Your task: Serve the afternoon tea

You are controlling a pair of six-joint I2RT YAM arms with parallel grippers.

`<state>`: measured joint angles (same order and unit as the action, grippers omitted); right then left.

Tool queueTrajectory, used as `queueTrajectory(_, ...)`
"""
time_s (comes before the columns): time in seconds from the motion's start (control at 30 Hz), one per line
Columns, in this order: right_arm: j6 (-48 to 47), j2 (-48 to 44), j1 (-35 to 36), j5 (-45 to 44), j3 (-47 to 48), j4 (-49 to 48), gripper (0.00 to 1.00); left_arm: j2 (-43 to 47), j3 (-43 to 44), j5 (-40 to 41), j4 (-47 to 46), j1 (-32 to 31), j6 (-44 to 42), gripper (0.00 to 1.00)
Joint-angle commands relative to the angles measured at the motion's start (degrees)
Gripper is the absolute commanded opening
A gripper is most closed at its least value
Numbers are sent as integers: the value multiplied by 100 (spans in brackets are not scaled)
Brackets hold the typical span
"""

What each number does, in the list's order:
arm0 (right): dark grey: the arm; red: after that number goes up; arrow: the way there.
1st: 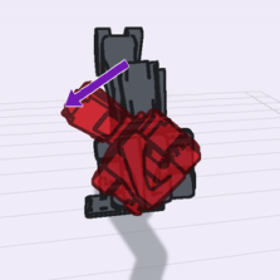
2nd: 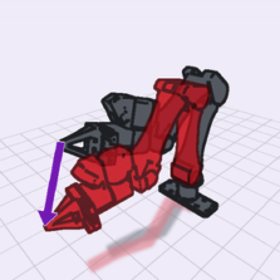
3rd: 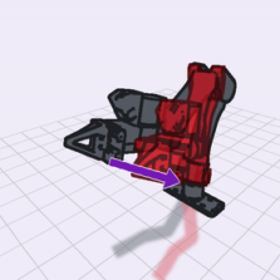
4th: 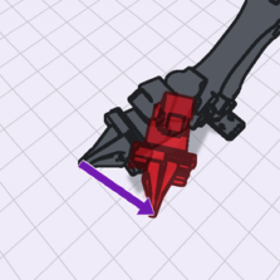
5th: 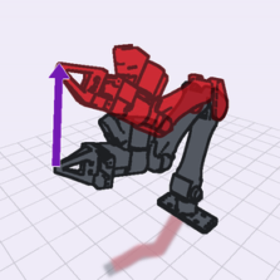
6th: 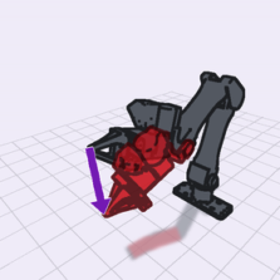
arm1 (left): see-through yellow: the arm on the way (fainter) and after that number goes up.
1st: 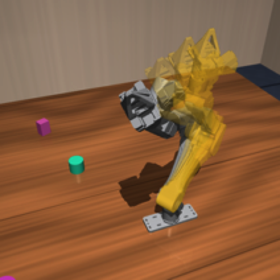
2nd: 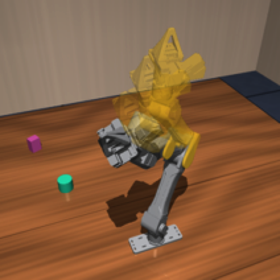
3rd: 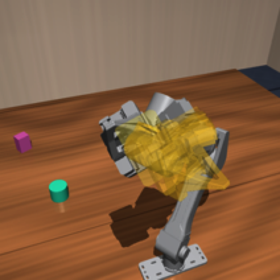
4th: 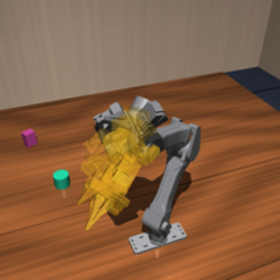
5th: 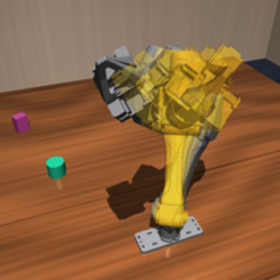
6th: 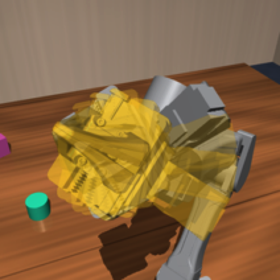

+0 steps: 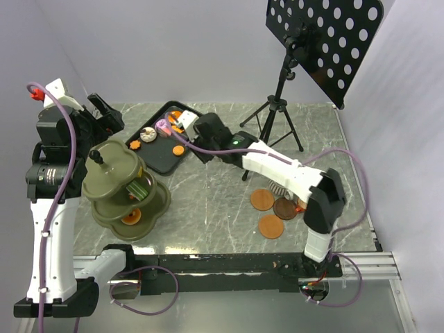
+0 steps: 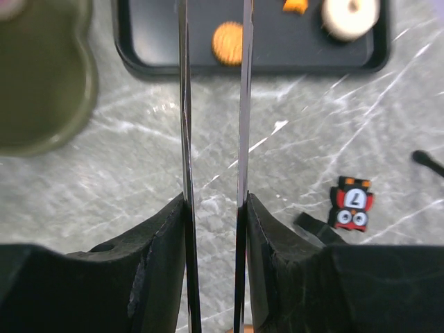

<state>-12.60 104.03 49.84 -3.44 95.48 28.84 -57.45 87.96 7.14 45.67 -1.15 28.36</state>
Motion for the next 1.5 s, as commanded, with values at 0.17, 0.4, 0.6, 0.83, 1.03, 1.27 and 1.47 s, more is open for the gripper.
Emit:
queueTrajectory(0.17,188,-1481,306,318,31,-10,31,269,160,578,-550,27,134,100)
queueTrajectory(0.4,-75,-1763,763,854,277,112,32,322,160,736,-656,27,161,100)
queueTrajectory(0.6,-576,-1377,965,951,717,447,32,287,168,701,-656,27,135,100)
queueTrajectory(0.83,-989,-947,1299,618,1174,578,32,287,151,579,-656,36,152,100)
queueTrajectory(1.03,-1236,-717,1431,353,1359,772,32,340,125,649,-577,27,65,100)
queueTrajectory(1.27,-1368,-603,1458,397,1508,772,39,375,81,587,-533,35,65,100)
queueTrajectory(1.47,-1385,-577,1449,353,1544,719,52,366,72,543,-515,27,56,100)
